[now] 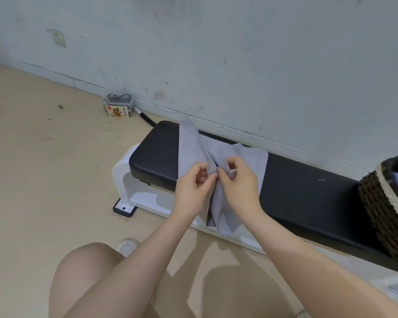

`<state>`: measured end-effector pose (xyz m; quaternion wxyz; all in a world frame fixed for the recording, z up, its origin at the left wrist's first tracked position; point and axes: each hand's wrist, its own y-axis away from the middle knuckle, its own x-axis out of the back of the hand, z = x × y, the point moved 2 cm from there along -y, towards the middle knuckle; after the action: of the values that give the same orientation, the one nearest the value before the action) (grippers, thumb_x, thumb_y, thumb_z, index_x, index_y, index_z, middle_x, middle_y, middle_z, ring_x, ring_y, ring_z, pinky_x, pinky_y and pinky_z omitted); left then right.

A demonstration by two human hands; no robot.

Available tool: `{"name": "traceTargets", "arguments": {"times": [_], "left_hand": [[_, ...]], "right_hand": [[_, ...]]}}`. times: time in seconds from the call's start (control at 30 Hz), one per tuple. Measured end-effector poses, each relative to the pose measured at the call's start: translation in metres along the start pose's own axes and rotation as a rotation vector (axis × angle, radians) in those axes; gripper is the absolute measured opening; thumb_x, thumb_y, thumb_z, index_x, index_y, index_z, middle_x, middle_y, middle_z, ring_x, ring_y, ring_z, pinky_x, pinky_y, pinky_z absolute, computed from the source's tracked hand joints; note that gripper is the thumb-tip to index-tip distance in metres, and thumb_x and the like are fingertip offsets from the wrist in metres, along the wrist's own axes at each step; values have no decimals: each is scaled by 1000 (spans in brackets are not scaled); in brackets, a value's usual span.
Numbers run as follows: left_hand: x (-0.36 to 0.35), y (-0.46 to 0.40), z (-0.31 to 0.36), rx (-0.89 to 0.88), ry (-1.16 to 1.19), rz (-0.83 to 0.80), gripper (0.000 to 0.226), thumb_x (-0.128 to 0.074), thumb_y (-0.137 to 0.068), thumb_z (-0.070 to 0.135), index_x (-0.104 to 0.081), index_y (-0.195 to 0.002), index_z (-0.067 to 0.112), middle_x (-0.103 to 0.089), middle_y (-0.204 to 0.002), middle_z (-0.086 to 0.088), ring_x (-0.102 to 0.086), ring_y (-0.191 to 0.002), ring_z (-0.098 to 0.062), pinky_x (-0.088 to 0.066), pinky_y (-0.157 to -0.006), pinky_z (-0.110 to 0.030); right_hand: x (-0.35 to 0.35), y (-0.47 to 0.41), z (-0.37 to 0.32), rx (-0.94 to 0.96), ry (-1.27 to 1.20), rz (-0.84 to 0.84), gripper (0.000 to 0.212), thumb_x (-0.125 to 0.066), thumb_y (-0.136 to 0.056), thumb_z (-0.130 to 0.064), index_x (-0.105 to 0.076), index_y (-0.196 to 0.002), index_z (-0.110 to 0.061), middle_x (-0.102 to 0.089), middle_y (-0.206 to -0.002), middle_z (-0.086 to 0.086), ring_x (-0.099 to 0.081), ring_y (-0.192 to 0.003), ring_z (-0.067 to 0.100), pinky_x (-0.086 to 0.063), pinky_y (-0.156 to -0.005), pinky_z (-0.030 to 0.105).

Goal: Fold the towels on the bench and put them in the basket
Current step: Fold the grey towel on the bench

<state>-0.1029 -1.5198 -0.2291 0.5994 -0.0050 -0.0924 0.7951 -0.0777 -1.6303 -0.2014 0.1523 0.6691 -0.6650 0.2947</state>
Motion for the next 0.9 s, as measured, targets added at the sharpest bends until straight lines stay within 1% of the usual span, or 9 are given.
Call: {"name": "traceTargets", "arguments": {"times": [0.1,0.17,0.27,0.33,0.43,0.5,0.6,0.73,0.9], "left_hand": [[-19,10,9,-34,-46,-34,23,-61,-89,15,-55,-75,33,-58,-65,15,-53,-61,7,-41,-61,-7],[-30,15,9,-51,-87,-55,14,-60,-89,17,-61,-77,24,-62,-69,14,-56,-65,6,-42,-62,-7],[-44,21,3,-55,-170,-89,14,-59,-90,19,-65,-81,10,-65,-69,3,-56,-66,-5,-43,-63,-17],[-51,25,0,-59,-207,-114,15,-58,-90,19,-64,-79,9,-62,-66,2,-53,-63,-5,-41,-61,-17],[-57,30,0,-58,-248,-122,14,-58,-90,18,-63,-78,11,-58,-62,6,-50,-60,-2,-38,-58,-13],[-59,30,1,-54,-253,-117,11,-59,-89,17,-61,-79,14,-60,-64,3,-51,-59,-2,-39,-59,-13],[-60,28,6,-46,-235,-119,7,-59,-89,17,-59,-83,21,-61,-70,10,-56,-67,-1,-41,-63,-10],[-58,26,13,-32,-243,-114,6,-59,-90,19,-61,-86,22,-61,-71,15,-56,-66,7,-41,-62,-5],[-56,27,14,-18,-257,-95,10,-57,-91,23,-65,-84,23,-63,-71,14,-57,-66,4,-42,-60,-7]], "right_hand": [[25,6,9,-10,46,39,11,-56,-92,-21,-58,-82,-16,-55,-86,-2,-54,-73,13,-38,-64,11],[36,11,16,-20,77,26,28,-56,-91,-21,-60,-70,-3,-60,-75,10,-58,-68,23,-44,-67,27],[43,20,29,-47,95,-20,36,-52,-91,-18,-55,-61,3,-58,-61,21,-50,-59,29,-40,-62,36],[46,24,37,-91,63,-64,32,-50,-91,-15,-55,-65,2,-59,-64,21,-51,-58,26,-41,-58,31],[51,28,43,-224,-179,-105,11,-52,-91,-11,-59,-99,-17,-66,-80,7,-64,-59,14,-52,-57,16],[55,28,46,-234,-281,-99,17,-54,-90,-8,-53,-95,-24,-67,-80,4,-66,-58,12,-53,-59,14],[60,28,48,-201,-355,-123,27,-50,-89,0,-62,-82,-24,-66,-77,-2,-66,-65,12,-55,-69,19],[61,26,54,-116,-302,-150,29,-53,-87,0,-66,-92,-25,-66,-86,-7,-61,-79,7,-52,-78,22],[60,21,52,-27,-214,-125,16,-59,-88,-10,-66,-86,-25,-62,-78,-20,-58,-75,-4,-40,-69,6]]}}
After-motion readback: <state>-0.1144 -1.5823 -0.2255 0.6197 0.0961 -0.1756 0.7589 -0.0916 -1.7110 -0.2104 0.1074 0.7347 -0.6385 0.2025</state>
